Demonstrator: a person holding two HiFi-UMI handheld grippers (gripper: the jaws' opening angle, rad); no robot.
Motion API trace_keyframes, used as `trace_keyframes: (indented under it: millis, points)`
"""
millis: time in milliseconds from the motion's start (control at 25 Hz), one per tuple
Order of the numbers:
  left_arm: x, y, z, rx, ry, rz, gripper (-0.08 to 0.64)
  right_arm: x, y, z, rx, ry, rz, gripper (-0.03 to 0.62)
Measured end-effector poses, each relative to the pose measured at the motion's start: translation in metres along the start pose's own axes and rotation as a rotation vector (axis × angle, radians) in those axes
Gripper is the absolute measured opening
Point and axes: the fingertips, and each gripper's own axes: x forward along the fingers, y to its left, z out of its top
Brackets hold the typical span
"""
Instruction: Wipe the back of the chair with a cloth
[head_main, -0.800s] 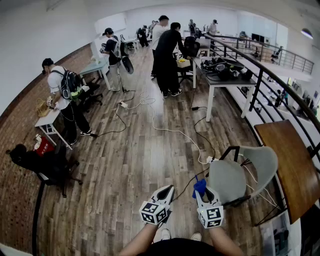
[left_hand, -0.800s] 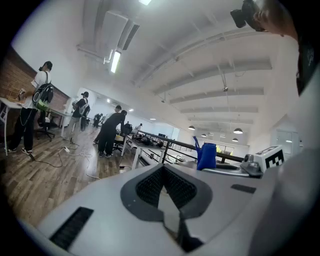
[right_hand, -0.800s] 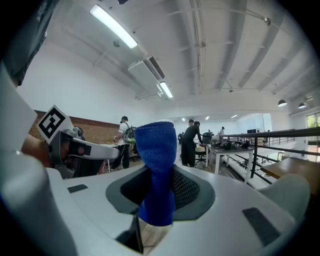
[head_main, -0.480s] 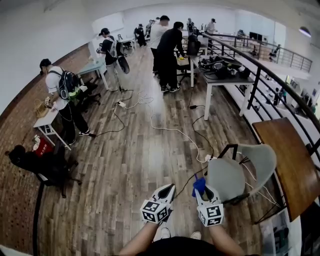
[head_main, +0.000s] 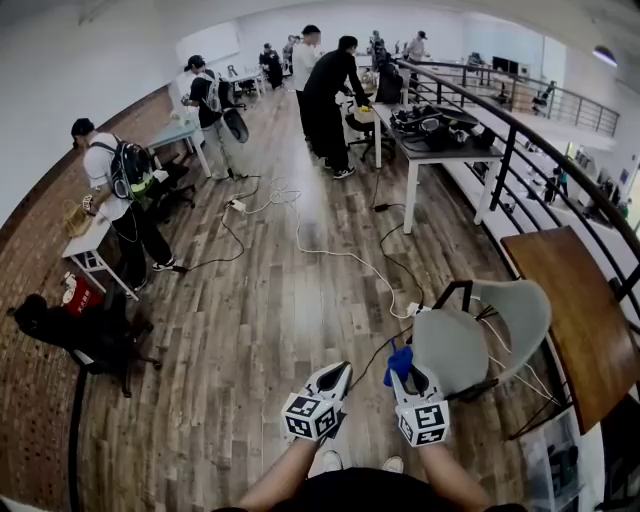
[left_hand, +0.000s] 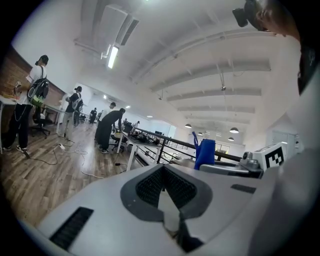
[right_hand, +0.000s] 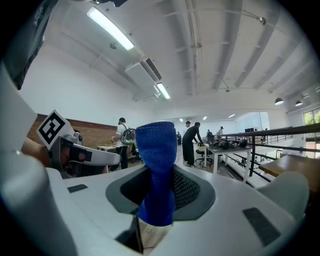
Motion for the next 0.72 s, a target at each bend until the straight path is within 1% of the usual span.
trace_keyframes:
  millis: [160,360,480,600,720]
  points:
    - [0.002,0.003,0.003,0.004,-0.002,-0.019,-0.002,0.004,0.010,0.001,-0.010,0.008,0.006,0.117]
    - [-0.004,0.003,0.014,0.012,-0.050,-0.079,-0.002,0.004,0.013,0.008,-0.043,-0.018,-0.027,0.117]
    - [-0.011,0.014,0.018,0.035,-0.060,-0.079,-0.002,0.010,0.014,0.012,-0.040,-0.025,-0.061,0.117]
    - [-0.018,0.029,0.024,0.057,-0.074,-0.068,-0.002,0.018,0.024,0.008,-0.036,-0.008,-0.081,0.117]
    - [-0.021,0.042,0.022,0.043,-0.069,-0.071,-0.002,0.020,0.037,-0.002,-0.029,0.017,-0.084,0.117]
